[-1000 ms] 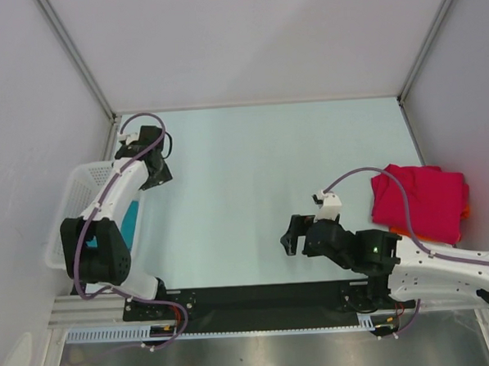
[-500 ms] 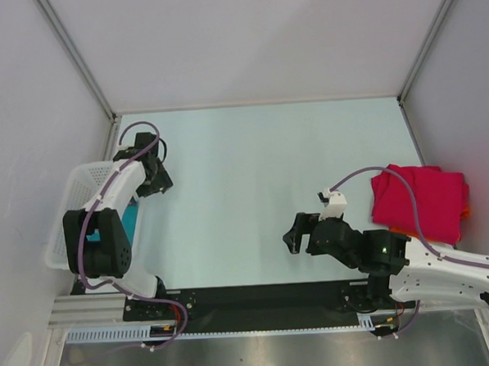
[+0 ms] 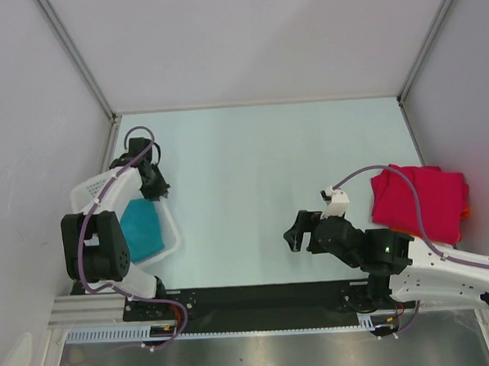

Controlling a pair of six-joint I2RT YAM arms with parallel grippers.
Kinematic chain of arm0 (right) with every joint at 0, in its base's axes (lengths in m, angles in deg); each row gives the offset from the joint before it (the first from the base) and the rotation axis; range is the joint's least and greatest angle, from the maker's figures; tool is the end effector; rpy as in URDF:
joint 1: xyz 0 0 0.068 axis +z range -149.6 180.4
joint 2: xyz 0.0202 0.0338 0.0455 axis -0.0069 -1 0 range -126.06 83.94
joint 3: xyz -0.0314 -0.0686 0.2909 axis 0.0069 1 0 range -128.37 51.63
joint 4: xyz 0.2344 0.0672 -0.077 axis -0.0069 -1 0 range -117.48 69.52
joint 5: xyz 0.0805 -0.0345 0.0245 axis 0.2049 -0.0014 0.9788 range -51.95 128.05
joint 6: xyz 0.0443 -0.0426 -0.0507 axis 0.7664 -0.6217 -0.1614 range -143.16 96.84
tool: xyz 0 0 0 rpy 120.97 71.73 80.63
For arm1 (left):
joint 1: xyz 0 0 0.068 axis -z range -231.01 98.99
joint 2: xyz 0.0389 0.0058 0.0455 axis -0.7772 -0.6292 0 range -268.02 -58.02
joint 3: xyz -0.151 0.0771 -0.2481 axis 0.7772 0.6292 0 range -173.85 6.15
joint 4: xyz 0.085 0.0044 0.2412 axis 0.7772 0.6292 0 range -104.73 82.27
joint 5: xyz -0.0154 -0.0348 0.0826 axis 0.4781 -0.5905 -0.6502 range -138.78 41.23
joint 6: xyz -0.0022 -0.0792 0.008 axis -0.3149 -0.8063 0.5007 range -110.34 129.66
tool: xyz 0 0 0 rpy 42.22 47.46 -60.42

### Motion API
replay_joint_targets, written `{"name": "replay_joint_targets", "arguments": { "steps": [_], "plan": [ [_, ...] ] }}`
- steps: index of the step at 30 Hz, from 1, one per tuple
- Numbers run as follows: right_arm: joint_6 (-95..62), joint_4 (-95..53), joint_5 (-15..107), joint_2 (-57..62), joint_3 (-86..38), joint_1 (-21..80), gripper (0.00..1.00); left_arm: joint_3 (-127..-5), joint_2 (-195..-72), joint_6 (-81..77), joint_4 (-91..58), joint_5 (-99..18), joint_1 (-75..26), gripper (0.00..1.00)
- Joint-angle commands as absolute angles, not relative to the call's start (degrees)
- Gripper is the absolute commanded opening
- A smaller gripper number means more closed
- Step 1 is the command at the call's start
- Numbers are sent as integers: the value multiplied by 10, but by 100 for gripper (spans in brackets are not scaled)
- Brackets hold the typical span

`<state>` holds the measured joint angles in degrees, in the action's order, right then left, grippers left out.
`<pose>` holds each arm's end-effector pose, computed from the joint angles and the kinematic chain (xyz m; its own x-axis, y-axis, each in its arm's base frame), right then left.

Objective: Fold and stack the t-shirts
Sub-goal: Grab crumpled tshirt from bin with the left arm

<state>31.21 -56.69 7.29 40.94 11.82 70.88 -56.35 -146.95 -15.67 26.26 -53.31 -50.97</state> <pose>0.0834 0.1302 0.2752 -0.6744 0.1877 -0.7141 -0.2226 0.8705 0.4390 0.3099 0.0053 0.2219 -0.8218 -0.4259 -0.3784 -0.4218 0.9013 -0.0984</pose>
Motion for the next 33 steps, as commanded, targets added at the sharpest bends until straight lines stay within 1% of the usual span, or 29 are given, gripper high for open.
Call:
{"name": "replay_joint_targets", "arguments": {
  "steps": [1,5,6,10,12,13,17,19,20,22,23,26,27,28,33],
  "plan": [
    [316,-568,58,405,89,707,92,-543,-1470,-158,203,-343,-460,0],
    [317,-552,56,400,88,707,91,-565,-1463,-121,188,-260,-392,0],
    [318,-549,56,397,87,707,91,-571,-1465,-116,188,-224,-375,0],
    [325,-543,52,383,82,708,90,-610,-1485,-105,182,-146,-270,0],
    [326,-546,53,377,79,707,90,-614,-1493,-107,158,-119,-240,0],
    [327,-553,53,375,73,708,89,-615,-1502,-111,146,-86,-212,0],
    [337,-577,50,380,66,710,89,-629,-1538,-114,107,-36,-166,1],
    [342,-586,47,388,67,711,89,-638,-1555,-113,104,-35,-154,10],
    [346,-587,47,389,71,711,88,-639,-1558,-116,101,-39,-154,21],
    [348,-587,49,395,73,711,89,-643,-1560,-118,101,-53,-154,32],
    [348,-586,50,394,75,712,88,-645,-1559,-119,105,-74,-154,39],
    [346,-574,56,384,79,711,88,-659,-1546,-119,113,-97,-154,48],
    [342,-569,62,381,81,711,88,-664,-1543,-118,114,-111,-154,49],
    [340,-558,65,371,80,711,88,-678,-1534,-118,116,-116,-154,55],
    [323,-541,87,328,66,711,88,-725,-1510,-114,140,-121,-154,58]
  ]
}}
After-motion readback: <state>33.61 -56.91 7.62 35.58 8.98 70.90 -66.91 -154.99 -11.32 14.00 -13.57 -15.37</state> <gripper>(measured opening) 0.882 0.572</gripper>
